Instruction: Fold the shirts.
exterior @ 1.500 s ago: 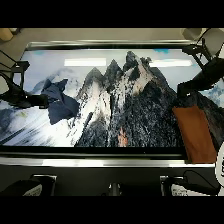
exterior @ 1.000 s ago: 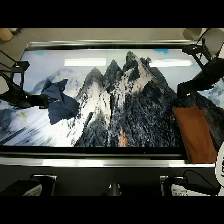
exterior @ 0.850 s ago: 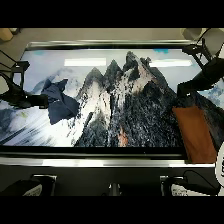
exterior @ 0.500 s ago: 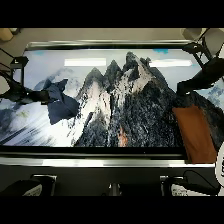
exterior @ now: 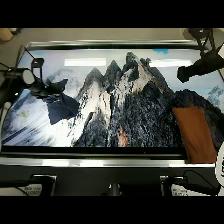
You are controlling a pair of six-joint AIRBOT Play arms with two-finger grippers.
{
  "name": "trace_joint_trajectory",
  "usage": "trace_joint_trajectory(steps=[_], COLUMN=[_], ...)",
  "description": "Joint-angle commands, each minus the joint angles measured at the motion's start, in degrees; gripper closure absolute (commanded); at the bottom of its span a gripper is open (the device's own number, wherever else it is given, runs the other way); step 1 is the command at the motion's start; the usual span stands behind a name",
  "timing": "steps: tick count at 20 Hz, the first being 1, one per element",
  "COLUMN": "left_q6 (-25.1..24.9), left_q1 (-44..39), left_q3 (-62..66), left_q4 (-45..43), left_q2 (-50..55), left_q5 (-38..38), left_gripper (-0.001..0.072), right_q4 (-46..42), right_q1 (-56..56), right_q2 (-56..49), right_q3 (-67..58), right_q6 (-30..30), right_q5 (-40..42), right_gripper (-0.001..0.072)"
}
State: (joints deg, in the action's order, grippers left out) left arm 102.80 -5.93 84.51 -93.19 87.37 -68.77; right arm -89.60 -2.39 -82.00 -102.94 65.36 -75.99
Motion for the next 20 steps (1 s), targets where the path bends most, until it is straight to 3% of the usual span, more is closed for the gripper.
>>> trace_joint_trajectory(steps=[1,3,4,5,6,7,11,13,16,20], left_q6=[2.5,2.8,2.8,2.8,2.6,1.4,-12.8,-12.8,-9.1,-6.3], left_q1=[0.5,0.5,0.5,0.5,0.6,0.6,-2.2,-5.6,-13.3,-22.0], left_q3=[7.1,8.7,9.0,9.1,9.9,12.0,26.6,32.3,32.0,30.2], left_q4=[0.5,0.9,0.9,1.3,1.8,2.1,5.2,5.3,5.4,5.1], left_q2=[12.7,16.5,17.5,17.7,17.6,17.1,7.4,-1.2,-16.3,-23.9], left_q5=[-2.3,-2.2,-2.4,-2.6,-2.9,-3.7,-3.7,-1.0,10.2,14.6], left_gripper=[0.0028,0.0048,0.0233,0.0525,0.0679,0.0680,0.0680,0.0680,0.0680,0.0681], right_q4=[0.0,0.0,0.0,0.0,0.0,0.0,0.0,0.0,0.0,0.0], right_q1=[0.0,0.0,0.0,0.0,0.0,0.0,0.0,0.0,0.0,0.0], right_q2=[0.0,0.0,0.0,0.0,0.0,0.1,4.6,9.4,18.0,28.0], right_q3=[0.0,0.0,0.0,0.0,0.0,-0.1,-0.1,-0.1,-0.1,-0.1], right_q6=[0.0,-0.1,-0.6,-1.9,-3.7,-5.4,-6.7,-6.7,-6.6,-4.5], right_q5=[5.0,4.9,4.9,5.6,6.6,7.6,10.1,10.6,9.9,9.2], right_gripper=[0.0044,0.0043,0.0043,0.0043,0.0043,0.0043,0.0044,0.0044,0.0044,0.0043])
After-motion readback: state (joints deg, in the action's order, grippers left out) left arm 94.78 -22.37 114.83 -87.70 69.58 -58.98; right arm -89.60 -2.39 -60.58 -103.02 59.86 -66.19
